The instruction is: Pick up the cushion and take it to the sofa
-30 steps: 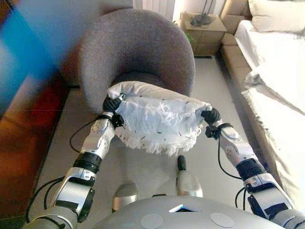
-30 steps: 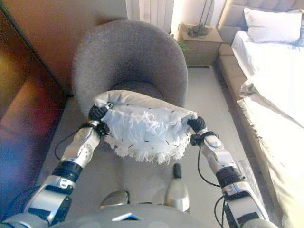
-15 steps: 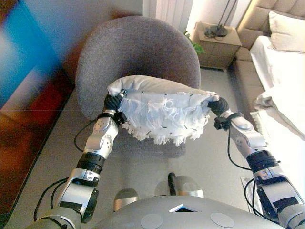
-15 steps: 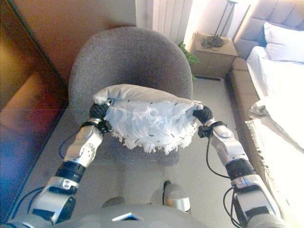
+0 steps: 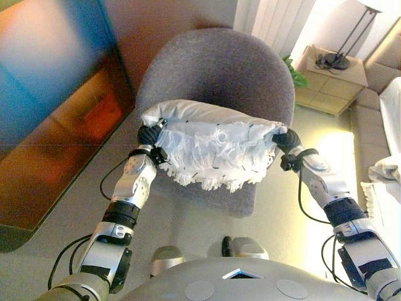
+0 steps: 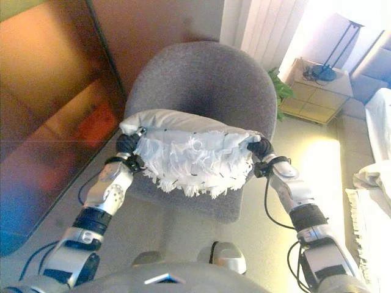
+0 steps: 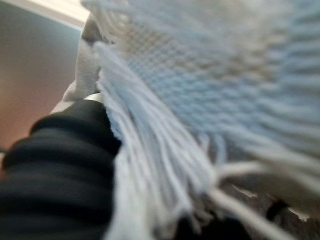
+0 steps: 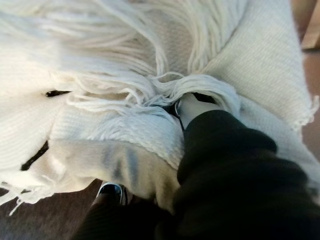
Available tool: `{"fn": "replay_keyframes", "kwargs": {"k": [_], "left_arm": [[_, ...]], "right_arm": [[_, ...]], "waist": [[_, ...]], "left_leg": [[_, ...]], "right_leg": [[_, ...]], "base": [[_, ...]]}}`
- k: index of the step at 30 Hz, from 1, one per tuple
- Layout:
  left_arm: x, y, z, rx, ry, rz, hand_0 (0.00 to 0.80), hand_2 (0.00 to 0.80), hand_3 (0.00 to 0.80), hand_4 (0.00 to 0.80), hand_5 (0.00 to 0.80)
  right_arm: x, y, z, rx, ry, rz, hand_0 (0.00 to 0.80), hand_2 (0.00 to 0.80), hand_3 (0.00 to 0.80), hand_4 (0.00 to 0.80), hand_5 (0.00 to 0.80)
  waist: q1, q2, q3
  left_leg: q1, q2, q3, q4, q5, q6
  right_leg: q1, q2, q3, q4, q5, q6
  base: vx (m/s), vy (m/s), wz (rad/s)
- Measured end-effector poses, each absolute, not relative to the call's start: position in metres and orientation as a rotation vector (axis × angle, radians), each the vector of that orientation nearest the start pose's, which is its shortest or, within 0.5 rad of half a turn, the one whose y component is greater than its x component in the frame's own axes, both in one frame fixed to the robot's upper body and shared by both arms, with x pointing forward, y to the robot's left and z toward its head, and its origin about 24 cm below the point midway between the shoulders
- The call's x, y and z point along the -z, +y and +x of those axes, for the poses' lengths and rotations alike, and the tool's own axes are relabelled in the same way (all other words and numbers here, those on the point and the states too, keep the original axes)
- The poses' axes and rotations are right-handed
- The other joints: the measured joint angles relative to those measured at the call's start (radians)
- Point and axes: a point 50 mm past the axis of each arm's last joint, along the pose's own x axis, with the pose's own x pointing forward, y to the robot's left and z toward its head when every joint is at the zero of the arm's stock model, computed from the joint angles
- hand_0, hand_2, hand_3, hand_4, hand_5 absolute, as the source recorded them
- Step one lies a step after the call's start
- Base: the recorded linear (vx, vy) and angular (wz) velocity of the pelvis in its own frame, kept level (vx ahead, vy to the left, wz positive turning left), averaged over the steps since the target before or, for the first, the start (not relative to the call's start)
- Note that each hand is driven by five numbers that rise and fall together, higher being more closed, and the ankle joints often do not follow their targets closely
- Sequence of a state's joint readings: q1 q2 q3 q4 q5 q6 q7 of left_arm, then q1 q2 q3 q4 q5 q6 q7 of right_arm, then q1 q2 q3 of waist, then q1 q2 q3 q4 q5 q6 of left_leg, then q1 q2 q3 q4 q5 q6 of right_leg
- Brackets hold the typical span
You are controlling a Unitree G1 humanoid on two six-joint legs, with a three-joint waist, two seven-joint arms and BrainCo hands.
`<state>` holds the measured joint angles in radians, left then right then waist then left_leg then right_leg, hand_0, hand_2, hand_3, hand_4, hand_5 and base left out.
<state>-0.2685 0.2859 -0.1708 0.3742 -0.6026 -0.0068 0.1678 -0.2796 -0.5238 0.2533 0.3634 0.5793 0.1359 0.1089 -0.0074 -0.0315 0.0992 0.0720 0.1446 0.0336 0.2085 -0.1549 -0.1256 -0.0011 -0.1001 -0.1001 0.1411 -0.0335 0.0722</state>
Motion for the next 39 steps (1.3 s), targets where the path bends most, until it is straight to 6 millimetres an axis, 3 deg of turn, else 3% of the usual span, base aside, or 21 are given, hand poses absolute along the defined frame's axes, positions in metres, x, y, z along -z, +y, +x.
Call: {"fn": "replay_keyframes", "kwargs": {"k": [2,4,9,13,17,19,20,21,22,23,27,29,33,39], "left_arm": [[-0.025,0.180,0.300,-0.068,0.180,-0.239,0.800,0.800,0.800,0.800,0.800],[-0.027,0.186,0.300,-0.073,0.178,-0.216,0.800,0.800,0.800,0.800,0.800],[-0.033,0.190,0.304,-0.066,0.165,-0.194,0.800,0.800,0.800,0.800,0.800],[-0.051,0.187,0.318,-0.051,0.132,-0.142,0.800,0.800,0.800,0.800,0.800],[-0.092,0.189,0.343,-0.039,0.029,-0.077,0.800,0.800,0.800,0.800,0.800],[-0.136,0.185,0.366,-0.034,-0.088,-0.058,0.800,0.800,0.800,0.800,0.800],[-0.150,0.184,0.371,-0.033,-0.125,-0.054,0.800,0.800,0.800,0.800,0.800],[-0.157,0.183,0.373,-0.032,-0.148,-0.053,0.800,0.800,0.800,0.800,0.800],[-0.164,0.189,0.373,-0.047,-0.180,-0.050,0.800,0.800,0.800,0.800,0.800],[-0.164,0.190,0.373,-0.054,-0.178,-0.049,0.800,0.800,0.800,0.800,0.800],[-0.156,0.190,0.378,-0.065,-0.132,-0.061,0.800,0.800,0.800,0.800,0.800],[-0.161,0.185,0.384,-0.067,-0.126,-0.061,0.800,0.800,0.800,0.800,0.800],[-0.163,0.185,0.387,-0.078,-0.126,-0.107,0.800,0.800,0.800,0.800,0.800],[-0.158,0.189,0.388,-0.092,-0.101,-0.088,0.800,0.800,0.800,0.800,0.800]], "right_arm": [[-0.027,-0.208,0.296,-0.202,0.311,0.001,0.800,0.800,0.800,0.800,0.800],[-0.026,-0.203,0.297,-0.204,0.311,0.020,0.800,0.800,0.800,0.800,0.800],[-0.024,-0.198,0.297,-0.195,0.315,0.049,0.800,0.800,0.800,0.800,0.800],[-0.031,-0.196,0.303,-0.159,0.291,0.061,0.800,0.800,0.800,0.800,0.800],[-0.058,-0.187,0.331,-0.113,0.217,0.083,0.800,0.800,0.800,0.800,0.800],[-0.096,-0.185,0.357,-0.095,0.109,0.061,0.800,0.800,0.800,0.800,0.800],[-0.110,-0.185,0.364,-0.093,0.072,0.046,0.800,0.800,0.800,0.800,0.800],[-0.119,-0.185,0.367,-0.094,0.046,0.040,0.800,0.800,0.800,0.800,0.800],[-0.131,-0.182,0.372,-0.099,0.007,0.039,0.800,0.800,0.800,0.800,0.800],[-0.135,-0.180,0.373,-0.100,-0.004,0.039,0.800,0.800,0.800,0.800,0.800],[-0.141,-0.182,0.376,-0.082,-0.019,0.028,0.800,0.800,0.800,0.800,0.800],[-0.150,-0.184,0.381,-0.060,-0.036,0.019,0.800,0.800,0.800,0.800,0.800],[-0.148,-0.181,0.383,-0.051,-0.018,-0.001,0.800,0.800,0.800,0.800,0.800],[-0.147,-0.178,0.383,-0.057,-0.014,-0.001,0.800,0.800,0.800,0.800,0.800]], "waist": [[0.026,0.000,0.003],[0.025,-0.002,0.003],[0.025,-0.001,0.005],[0.048,-0.012,0.013],[0.051,-0.040,0.043],[0.048,-0.036,0.103],[0.052,-0.036,0.127],[0.054,-0.038,0.141],[0.062,-0.024,0.169],[0.063,-0.016,0.193],[0.047,-0.020,0.220],[0.042,-0.024,0.236],[-0.002,-0.020,0.252],[-0.003,-0.020,0.252]], "left_leg": [[0.005,-0.013,0.024,-0.018,0.004,0.015],[0.005,-0.033,0.023,-0.032,0.011,0.032],[-0.008,-0.067,0.021,-0.021,0.014,0.043],[-0.079,-0.076,0.029,0.040,-0.007,0.053],[-0.221,-0.057,0.067,0.136,-0.022,0.063],[-0.362,-0.006,0.097,0.228,-0.019,0.066],[-0.409,0.004,0.097,0.268,-0.019,0.065],[-0.436,0.009,0.094,0.293,-0.022,0.059],[-0.460,0.018,0.069,0.316,-0.024,0.046],[-0.467,0.027,0.042,0.326,-0.023,0.043],[-0.519,0.038,0.017,0.391,-0.049,0.011],[-0.566,0.044,0.019,0.455,-0.076,0.017],[-0.586,0.036,0.022,0.537,-0.114,0.034],[-0.565,0.025,0.022,0.555,-0.121,0.034]], "right_leg": [[0.003,-0.018,-0.002,-0.030,0.023,0.010],[0.014,-0.034,-0.005,-0.060,0.048,0.021],[0.013,-0.058,-0.007,-0.066,0.076,0.040],[-0.064,-0.070,-0.028,-0.014,0.083,0.042],[-0.186,-0.084,-0.048,-0.006,0.113,0.022],[-0.300,-0.100,-0.045,0.128,0.033,0.021],[-0.326,-0.123,-0.042,0.197,-0.010,0.029],[-0.328,-0.136,-0.045,0.226,-0.037,0.058],[-0.341,-0.125,-0.052,0.235,-0.031,0.070],[-0.346,-0.108,-0.050,0.251,-0.030,0.059],[-0.424,-0.095,-0.018,0.325,-0.049,0.046],[-0.486,-0.097,0.009,0.384,-0.059,0.043],[-0.512,-0.130,0.015,0.475,-0.095,0.053],[-0.503,-0.148,0.018,0.518,-0.113,0.053]], "base": [[0.219,0.188,-0.15],[0.215,0.211,0.03],[0.196,0.194,0.03],[0.042,0.045,-0.10],[-0.368,-0.155,-0.22],[-0.298,-0.225,0.05],[-0.097,-0.142,0.13],[-0.011,-0.102,0.00],[0.016,-0.052,-0.11],[0.007,-0.035,-0.20],[-0.042,0.005,-0.23],[0.036,0.032,-0.36],[0.165,0.025,0.00],[0.086,0.008,0.03]]}}
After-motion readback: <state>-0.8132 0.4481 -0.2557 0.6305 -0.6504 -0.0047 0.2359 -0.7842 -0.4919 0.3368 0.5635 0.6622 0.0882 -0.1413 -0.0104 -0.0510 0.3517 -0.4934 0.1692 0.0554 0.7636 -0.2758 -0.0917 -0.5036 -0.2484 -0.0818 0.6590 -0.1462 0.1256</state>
